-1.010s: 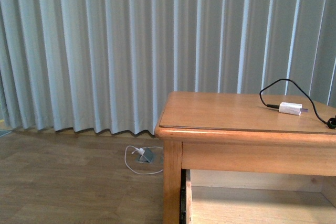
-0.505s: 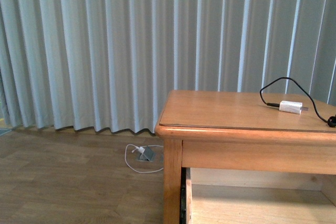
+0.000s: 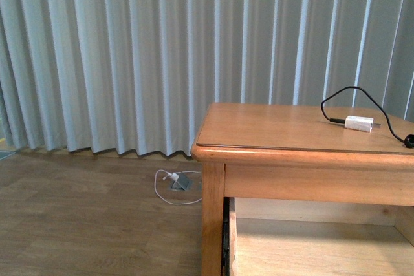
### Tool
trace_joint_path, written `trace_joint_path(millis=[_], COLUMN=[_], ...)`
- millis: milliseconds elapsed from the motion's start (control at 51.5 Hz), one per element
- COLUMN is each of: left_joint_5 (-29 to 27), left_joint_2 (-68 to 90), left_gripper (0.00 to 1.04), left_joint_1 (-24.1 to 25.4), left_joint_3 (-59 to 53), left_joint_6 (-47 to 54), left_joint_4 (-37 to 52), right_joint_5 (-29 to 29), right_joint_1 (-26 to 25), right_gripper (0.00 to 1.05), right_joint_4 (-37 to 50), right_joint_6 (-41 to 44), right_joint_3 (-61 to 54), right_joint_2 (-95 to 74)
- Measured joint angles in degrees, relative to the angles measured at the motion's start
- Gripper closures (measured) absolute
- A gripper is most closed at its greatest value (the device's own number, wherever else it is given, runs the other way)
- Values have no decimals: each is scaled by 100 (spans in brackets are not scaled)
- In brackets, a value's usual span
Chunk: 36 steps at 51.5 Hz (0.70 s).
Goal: Place pink marker in drawer with both arms
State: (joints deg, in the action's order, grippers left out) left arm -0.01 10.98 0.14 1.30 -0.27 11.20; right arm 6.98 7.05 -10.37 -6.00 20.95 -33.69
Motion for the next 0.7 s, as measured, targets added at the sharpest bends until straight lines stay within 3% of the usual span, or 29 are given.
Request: trace_joint_path(millis=[58,136,350,505,621,699], left_joint_5=[0,2,2,2,2,2], left_joint_2=[-109,-835,-1069,-1069,-1071,-1073], left_gripper=[101,101,101,69,48,33], left_joint_1=[-2,-2,-2,-2,-2,-2], left_joint_3=[0,2,2,2,2,2], left_joint_6=[2,0,0,0,0,0], left_joint_4=[-109,-1014,-1108,-1108,-1108,-1108], right_joint_5=[0,-2,0,-48,-2050,-2076], right_joint_1=[0,0,0,4,417,356], right_gripper=[8,8,8,8,8,8], right_joint_4=[0,0,0,11,1060,634], right_joint_6=[0,0,0,0,273,155], right_joint_3=[0,0,0,0,-240,-162], right_joint_2=[0,0,2,9,2,-157])
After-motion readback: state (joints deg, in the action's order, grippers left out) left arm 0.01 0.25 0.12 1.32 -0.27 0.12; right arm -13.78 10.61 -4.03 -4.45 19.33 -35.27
